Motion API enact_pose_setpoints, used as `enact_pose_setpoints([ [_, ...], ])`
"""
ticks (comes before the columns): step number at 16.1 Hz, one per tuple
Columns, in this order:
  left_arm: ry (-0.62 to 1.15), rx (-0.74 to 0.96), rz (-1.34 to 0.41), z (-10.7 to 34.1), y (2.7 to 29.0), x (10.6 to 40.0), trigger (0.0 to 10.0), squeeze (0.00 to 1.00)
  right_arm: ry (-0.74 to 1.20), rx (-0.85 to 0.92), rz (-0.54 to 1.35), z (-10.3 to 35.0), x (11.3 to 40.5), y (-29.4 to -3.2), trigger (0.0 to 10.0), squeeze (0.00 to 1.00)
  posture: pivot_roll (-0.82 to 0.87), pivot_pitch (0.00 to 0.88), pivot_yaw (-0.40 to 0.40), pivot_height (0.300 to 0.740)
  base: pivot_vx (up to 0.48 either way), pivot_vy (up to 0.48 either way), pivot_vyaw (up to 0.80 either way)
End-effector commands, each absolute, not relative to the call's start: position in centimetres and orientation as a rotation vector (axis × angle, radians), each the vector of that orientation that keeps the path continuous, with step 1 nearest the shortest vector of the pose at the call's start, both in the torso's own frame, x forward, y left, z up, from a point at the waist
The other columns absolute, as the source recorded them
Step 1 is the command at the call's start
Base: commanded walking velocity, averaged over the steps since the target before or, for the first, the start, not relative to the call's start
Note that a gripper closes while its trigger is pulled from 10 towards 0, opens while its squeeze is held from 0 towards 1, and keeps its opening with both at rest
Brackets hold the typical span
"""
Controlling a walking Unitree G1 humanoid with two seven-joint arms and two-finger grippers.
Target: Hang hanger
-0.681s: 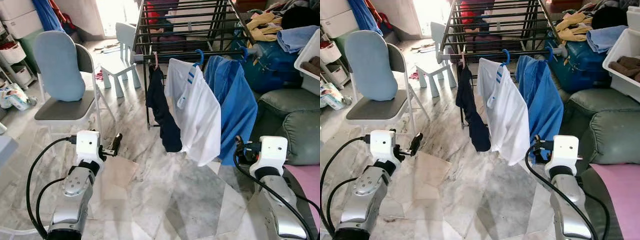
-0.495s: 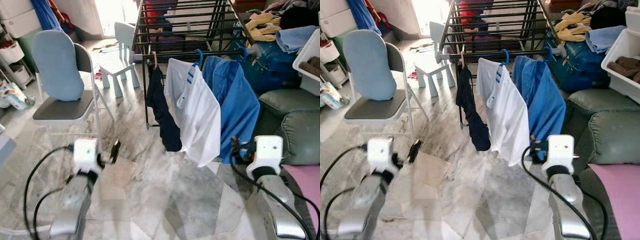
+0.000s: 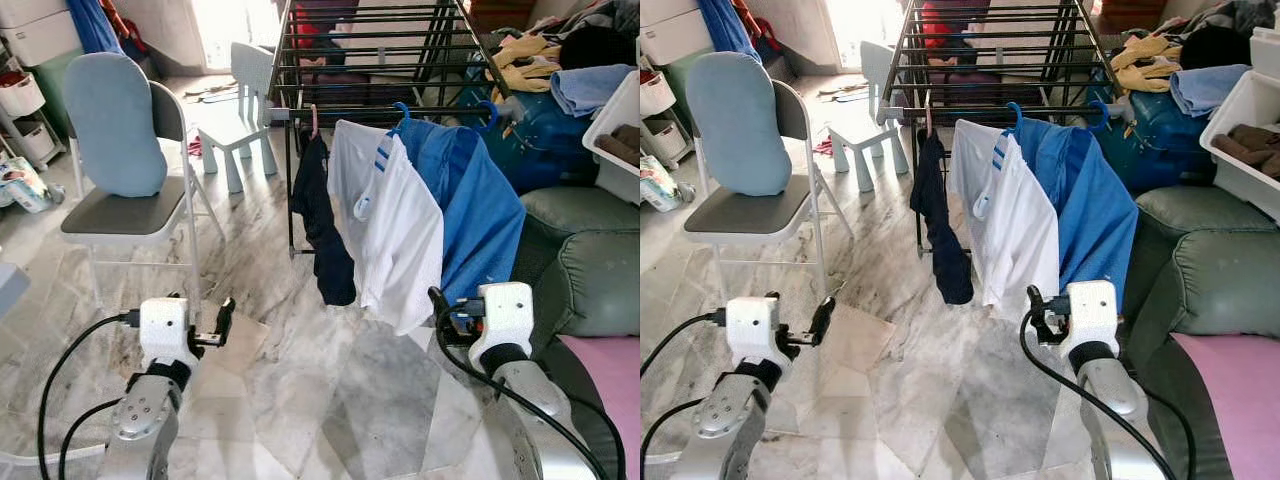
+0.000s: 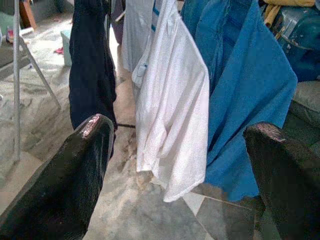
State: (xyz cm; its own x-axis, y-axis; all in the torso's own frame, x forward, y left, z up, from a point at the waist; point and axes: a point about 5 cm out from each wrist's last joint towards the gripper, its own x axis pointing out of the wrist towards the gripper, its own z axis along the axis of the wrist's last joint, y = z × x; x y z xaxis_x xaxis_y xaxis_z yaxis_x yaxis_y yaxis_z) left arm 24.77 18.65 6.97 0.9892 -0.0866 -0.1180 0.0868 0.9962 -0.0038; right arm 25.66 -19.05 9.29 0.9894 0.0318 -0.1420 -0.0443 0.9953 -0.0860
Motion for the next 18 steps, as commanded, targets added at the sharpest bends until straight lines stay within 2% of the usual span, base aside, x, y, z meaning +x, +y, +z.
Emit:
enact_pose_setpoints([
  [1,0.086,-0.012,-0.108,7.8,18.2,25.3,10.0,0.00,0.111,-0.093,0.041,10.0,25.6,-19.1,10.0,0.00,-0.17,0.000,0.023,0.740,0.000,0.000,0.00],
  [4,0.069,-0.026,-0.157,8.0,17.1,25.6,10.0,0.00,0.117,-0.065,0.014,9.8,25.5,-19.1,10.0,0.00,-0.19,0.000,0.028,0.740,0.000,0.000,0.00],
  [9,0.061,-0.041,-0.183,8.4,16.5,26.4,10.0,0.00,0.097,-0.050,-0.003,10.2,25.9,-18.9,10.0,0.00,-0.19,0.000,0.041,0.740,0.253,0.000,0.00],
  [15,0.053,-0.047,-0.212,8.9,15.9,26.6,10.0,0.00,0.095,-0.041,0.000,10.3,26.1,-18.7,10.0,0.00,-0.18,0.000,0.038,0.740,0.292,0.000,-0.65],
  [18,0.057,-0.052,-0.216,8.8,15.7,26.6,10.0,0.00,0.091,-0.068,0.016,10.4,26.1,-18.8,10.0,0.00,-0.18,0.000,0.035,0.740,0.321,0.000,0.00],
])
